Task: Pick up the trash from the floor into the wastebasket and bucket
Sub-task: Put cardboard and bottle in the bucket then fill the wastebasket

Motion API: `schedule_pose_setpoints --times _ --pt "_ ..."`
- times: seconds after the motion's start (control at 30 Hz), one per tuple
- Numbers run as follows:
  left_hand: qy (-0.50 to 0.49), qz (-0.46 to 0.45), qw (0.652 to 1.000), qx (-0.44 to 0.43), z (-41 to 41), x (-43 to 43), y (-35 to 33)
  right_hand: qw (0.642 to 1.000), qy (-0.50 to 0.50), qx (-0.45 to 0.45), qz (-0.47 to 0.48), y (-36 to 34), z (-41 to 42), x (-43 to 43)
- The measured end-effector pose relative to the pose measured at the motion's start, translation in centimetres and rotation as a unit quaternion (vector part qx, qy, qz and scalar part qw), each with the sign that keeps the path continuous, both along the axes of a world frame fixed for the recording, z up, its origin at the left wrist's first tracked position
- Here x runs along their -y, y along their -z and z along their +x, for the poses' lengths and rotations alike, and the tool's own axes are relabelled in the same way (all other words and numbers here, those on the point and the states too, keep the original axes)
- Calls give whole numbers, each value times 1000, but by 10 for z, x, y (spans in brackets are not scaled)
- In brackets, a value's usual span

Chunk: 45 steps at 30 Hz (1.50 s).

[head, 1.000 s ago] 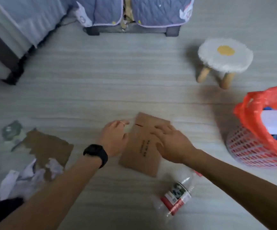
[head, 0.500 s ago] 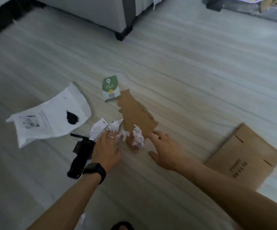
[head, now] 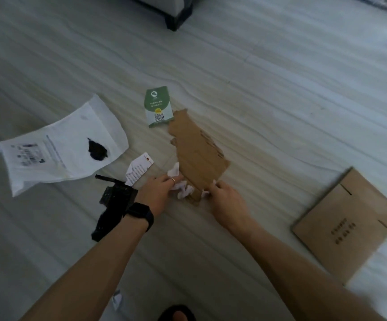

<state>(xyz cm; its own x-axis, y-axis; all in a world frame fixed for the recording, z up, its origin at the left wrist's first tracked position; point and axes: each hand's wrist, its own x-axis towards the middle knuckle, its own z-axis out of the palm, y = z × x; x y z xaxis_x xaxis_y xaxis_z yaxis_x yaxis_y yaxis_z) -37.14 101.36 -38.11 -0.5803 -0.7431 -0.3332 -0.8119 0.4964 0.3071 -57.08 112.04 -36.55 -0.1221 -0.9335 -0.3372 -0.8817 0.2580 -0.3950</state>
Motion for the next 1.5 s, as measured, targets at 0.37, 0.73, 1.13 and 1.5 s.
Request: schedule_pose_setpoints --times 0.37,0.73,1.13,1.5 --pt "-87 23 996 3 -7 -12 -19 986 -166 -5 -7 -28 5 -12" --pt "-18 5 1000 -5 -18 -14 -64 992 -90 61 -65 -37 -1 -12" --pt "171 -28 978 -116 -278 -85 -183 943 193 -144 -228 -187 -261 -190" --pt "389 16 861 -327 -494 -357 -237 736 569 -169 -326 -233 -333 -458"
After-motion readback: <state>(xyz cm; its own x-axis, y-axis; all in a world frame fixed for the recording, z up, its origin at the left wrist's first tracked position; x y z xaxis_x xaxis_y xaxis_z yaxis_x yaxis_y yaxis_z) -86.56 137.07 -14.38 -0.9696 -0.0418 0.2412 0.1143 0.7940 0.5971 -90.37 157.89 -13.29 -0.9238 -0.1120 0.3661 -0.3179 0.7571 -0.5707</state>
